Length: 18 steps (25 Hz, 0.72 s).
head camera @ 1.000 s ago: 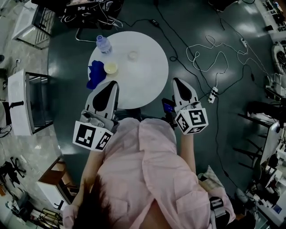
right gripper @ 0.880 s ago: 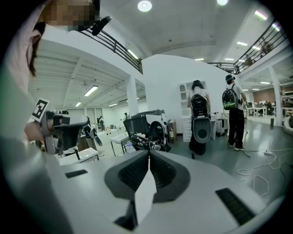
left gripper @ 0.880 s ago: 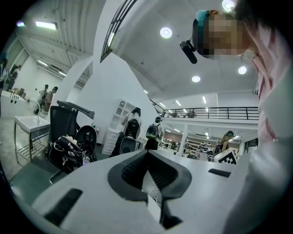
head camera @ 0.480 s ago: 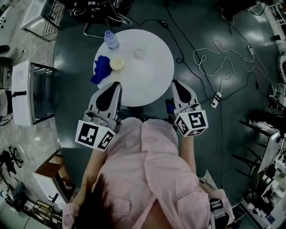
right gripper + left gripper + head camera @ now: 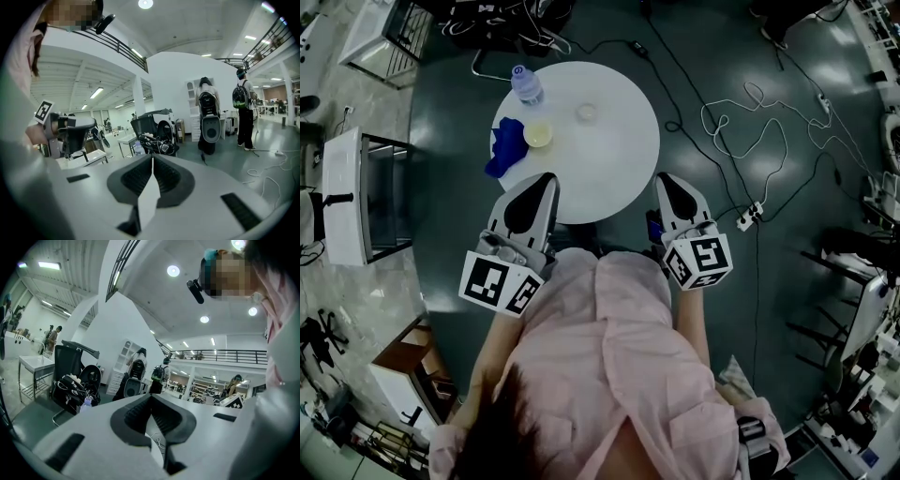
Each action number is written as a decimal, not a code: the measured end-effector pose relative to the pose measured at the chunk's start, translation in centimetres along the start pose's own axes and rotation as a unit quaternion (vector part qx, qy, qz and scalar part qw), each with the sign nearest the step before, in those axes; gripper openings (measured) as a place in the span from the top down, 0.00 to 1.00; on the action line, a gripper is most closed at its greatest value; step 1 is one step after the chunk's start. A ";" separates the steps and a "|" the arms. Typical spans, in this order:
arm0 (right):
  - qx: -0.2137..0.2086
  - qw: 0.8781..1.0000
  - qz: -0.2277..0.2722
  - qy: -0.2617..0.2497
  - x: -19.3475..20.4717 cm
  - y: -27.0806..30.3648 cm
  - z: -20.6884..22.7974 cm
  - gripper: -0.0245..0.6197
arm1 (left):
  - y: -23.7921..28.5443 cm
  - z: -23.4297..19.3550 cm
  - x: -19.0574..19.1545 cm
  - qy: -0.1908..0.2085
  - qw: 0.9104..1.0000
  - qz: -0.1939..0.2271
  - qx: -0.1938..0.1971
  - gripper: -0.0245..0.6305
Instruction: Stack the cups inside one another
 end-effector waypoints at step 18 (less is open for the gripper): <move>-0.008 1.000 0.000 0.019 0.3 0.4 0.6 0.91 | 1.0 0.3 0.3 0.001 1.000 -0.007 0.004 0.94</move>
Point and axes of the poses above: the fingertips, and each gripper's own axes: y forward along the fingers, z to its right, x out of its underside, the point moved 1 cm from there along -y, backward along the fingers, and after that the axes turned 14 degrees about -y, right-handed, at the moved point
